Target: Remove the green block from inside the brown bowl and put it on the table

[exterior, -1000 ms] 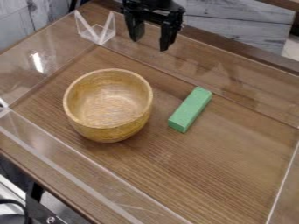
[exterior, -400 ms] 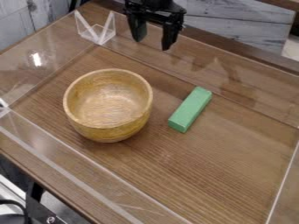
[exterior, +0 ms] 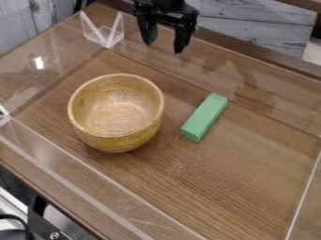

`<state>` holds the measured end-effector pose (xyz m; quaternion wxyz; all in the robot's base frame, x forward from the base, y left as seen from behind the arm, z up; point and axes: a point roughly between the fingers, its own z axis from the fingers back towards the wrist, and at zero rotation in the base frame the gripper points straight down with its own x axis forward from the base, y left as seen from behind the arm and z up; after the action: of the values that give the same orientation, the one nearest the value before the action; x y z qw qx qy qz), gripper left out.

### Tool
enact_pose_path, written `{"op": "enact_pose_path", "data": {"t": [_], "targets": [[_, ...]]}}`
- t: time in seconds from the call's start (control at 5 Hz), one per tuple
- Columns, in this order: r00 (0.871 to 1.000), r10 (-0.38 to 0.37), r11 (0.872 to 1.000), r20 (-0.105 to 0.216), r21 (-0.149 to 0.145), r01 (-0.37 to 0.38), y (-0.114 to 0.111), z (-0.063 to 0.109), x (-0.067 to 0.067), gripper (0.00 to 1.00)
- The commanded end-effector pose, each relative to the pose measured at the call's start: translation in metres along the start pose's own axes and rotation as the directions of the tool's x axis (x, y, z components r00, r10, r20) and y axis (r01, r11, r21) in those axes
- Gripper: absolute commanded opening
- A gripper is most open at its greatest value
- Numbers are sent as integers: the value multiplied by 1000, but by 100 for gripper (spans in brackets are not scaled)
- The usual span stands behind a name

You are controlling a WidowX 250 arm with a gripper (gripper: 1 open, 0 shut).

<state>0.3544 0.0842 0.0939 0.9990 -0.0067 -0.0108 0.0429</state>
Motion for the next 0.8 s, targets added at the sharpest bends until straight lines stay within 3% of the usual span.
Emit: {"op": "enact_pose_path", "data": {"t": [0.0,0.6], "targets": [[997,20,1000,77,9,-21,8,20,12,100],[996,44,999,80,4,-44,13,15,19,100]]}}
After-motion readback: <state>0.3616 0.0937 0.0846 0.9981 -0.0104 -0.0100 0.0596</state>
